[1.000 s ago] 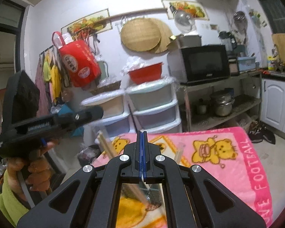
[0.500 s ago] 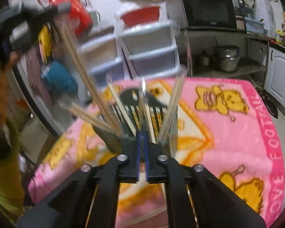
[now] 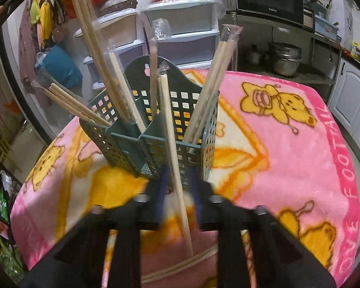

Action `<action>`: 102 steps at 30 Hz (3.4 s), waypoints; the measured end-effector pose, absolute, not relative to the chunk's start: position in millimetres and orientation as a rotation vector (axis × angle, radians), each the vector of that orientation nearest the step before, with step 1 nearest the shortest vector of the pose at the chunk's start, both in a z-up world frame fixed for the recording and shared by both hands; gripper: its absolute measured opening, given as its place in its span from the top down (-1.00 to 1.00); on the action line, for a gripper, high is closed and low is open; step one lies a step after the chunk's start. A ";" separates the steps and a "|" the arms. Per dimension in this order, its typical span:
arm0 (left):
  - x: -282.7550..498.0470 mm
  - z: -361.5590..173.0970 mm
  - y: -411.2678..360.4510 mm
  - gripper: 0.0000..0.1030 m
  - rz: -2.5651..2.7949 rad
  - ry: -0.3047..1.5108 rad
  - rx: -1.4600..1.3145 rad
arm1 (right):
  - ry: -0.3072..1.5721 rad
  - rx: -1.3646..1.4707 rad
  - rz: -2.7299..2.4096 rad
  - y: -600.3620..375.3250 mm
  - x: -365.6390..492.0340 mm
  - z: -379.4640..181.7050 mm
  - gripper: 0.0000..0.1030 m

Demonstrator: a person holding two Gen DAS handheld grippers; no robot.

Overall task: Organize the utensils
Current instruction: 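Lower both held chopstick pairs into the green holder and open both tools, then move both open tools back toward the last two wrapped chopstick pairs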

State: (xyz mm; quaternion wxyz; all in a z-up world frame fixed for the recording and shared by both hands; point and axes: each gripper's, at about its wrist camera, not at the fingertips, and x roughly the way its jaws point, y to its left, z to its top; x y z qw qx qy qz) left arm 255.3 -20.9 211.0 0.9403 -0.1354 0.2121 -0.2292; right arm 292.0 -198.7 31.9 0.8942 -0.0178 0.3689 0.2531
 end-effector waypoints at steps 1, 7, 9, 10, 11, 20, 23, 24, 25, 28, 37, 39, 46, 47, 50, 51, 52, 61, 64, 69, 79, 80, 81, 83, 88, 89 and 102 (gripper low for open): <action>255.6 210.7 -20.7 0.99 -0.468 0.433 -0.276 | 0.754 -0.028 0.529 -201.2 291.7 35.2 0.89; 268.6 202.4 -21.0 0.99 -0.461 0.448 -0.274 | 0.645 0.063 0.573 -218.1 283.6 73.4 0.89; 275.2 197.7 -22.2 0.99 -0.460 0.454 -0.270 | 0.595 0.095 0.572 -223.8 284.2 90.2 0.89; 276.7 196.4 -22.7 0.99 -0.457 0.455 -0.268 | 0.574 0.108 0.573 -225.9 285.3 97.3 0.89; 278.7 194.6 -22.9 0.99 -0.457 0.457 -0.267 | 0.552 0.120 0.575 -227.8 286.2 104.6 0.89; 289.3 182.3 -22.7 0.99 -0.447 0.476 -0.265 | 0.366 0.143 0.542 -231.4 308.8 153.0 0.89; 293.0 175.5 -22.9 0.99 -0.445 0.488 -0.261 | 0.352 0.139 0.528 -226.8 324.1 152.1 0.89; 294.0 173.7 -23.2 0.99 -0.445 0.490 -0.260 | 0.348 0.131 0.520 -224.9 327.5 150.5 0.89; 295.2 170.7 -22.6 0.99 -0.443 0.494 -0.258 | 0.346 0.122 0.514 -223.0 329.4 148.1 0.89; 300.2 164.2 -22.6 0.99 -0.441 0.506 -0.259 | 0.363 0.109 0.514 -216.3 336.3 135.7 0.89; 303.8 140.6 -21.6 0.99 -0.431 0.562 -0.261 | 0.456 0.122 0.507 -212.0 342.7 105.6 0.88; 302.3 136.7 -21.5 0.99 -0.425 0.573 -0.257 | 0.471 0.119 0.502 -212.0 341.8 102.1 0.87; 291.2 124.5 -20.2 0.59 -0.413 0.609 -0.242 | 0.505 0.113 0.495 -215.2 335.4 95.6 0.61; 289.8 122.9 -20.2 0.57 -0.410 0.613 -0.238 | 0.507 0.117 0.492 -216.8 334.2 95.0 0.57; 283.9 118.5 -20.1 0.40 -0.405 0.630 -0.228 | 0.510 0.123 0.485 -221.5 329.1 94.0 0.48; 282.0 116.9 -20.2 0.35 -0.405 0.634 -0.228 | 0.512 0.123 0.483 -222.8 326.8 93.8 0.46; 279.0 115.4 -20.1 0.32 -0.404 0.638 -0.225 | 0.514 0.124 0.481 -223.9 325.2 93.4 0.42; 254.7 104.5 -19.0 0.13 -0.400 0.660 -0.213 | 0.546 0.129 0.461 -235.3 303.5 88.8 0.16; 248.4 100.5 -17.5 0.12 -0.395 0.671 -0.215 | 0.551 0.133 0.459 -238.4 295.6 88.6 0.07; 233.4 94.5 -15.7 -0.34 -0.394 0.675 -0.221 | 0.552 0.125 0.456 -241.2 281.9 89.4 -0.10; 203.5 94.0 -23.6 -0.76 -0.413 0.643 -0.198 | 0.562 0.137 0.433 -258.4 249.3 85.7 -0.30; 200.7 94.1 -24.8 -0.79 -0.414 0.639 -0.194 | 0.564 0.142 0.428 -260.6 245.4 85.2 -0.31; 198.0 94.3 -26.1 -0.79 -0.418 0.635 -0.192 | 0.566 0.145 0.424 -262.9 243.2 84.6 -0.32; 192.9 93.7 -28.7 -0.79 -0.421 0.632 -0.187 | 0.567 0.150 0.416 -267.6 238.4 83.7 -0.33; 184.2 92.0 -33.8 -0.79 -0.428 0.629 -0.186 | 0.571 0.158 0.400 -278.4 224.3 81.8 -0.34; 183.2 91.9 -34.8 -0.79 -0.429 0.630 -0.187 | 0.572 0.156 0.397 -280.2 221.4 81.2 -0.34; 172.0 79.7 -55.8 -0.79 -0.458 0.659 -0.145 | 0.635 0.179 0.350 -302.7 197.8 54.7 -0.35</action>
